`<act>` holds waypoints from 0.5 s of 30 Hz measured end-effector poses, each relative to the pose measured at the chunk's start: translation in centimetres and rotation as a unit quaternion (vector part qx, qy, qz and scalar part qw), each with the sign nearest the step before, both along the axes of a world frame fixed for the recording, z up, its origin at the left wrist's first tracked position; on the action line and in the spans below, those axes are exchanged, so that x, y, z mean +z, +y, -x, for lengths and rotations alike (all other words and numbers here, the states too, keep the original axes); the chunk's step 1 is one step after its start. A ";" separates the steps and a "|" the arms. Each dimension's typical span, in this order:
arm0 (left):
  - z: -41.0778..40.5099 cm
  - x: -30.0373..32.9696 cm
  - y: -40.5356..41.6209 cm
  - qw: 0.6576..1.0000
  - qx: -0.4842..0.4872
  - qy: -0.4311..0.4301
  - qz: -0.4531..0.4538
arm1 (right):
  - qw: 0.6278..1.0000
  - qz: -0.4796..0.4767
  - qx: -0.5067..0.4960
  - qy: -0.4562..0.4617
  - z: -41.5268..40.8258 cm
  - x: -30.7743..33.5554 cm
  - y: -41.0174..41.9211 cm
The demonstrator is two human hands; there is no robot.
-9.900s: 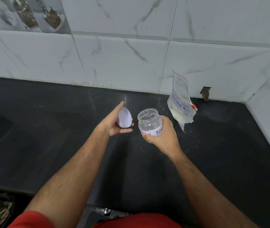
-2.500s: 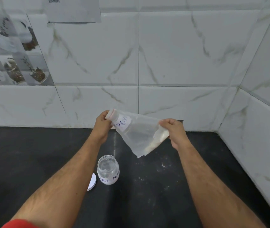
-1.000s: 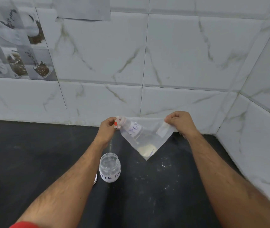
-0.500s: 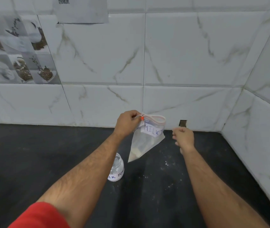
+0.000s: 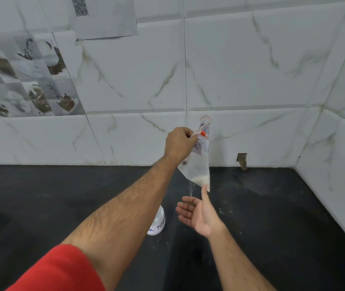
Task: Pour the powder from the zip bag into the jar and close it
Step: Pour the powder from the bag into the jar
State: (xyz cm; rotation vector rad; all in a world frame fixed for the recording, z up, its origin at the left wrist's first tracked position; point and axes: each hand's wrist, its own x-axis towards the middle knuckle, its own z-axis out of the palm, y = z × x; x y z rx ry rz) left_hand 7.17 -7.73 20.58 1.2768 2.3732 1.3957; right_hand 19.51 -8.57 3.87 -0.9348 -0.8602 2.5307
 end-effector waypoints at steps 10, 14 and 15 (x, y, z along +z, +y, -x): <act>2.0 0.6 -5.1 0.978 -0.133 -0.159 0.012 | 0.924 0.198 -0.236 0.227 3.7 1.0 1.0; 4.5 -1.1 -9.1 0.981 -0.139 -0.138 0.011 | 0.920 0.138 -0.268 0.251 3.3 1.4 2.6; 5.3 -1.7 -10.0 0.983 -0.127 -0.130 0.002 | 0.921 0.125 -0.269 0.251 3.2 1.6 3.0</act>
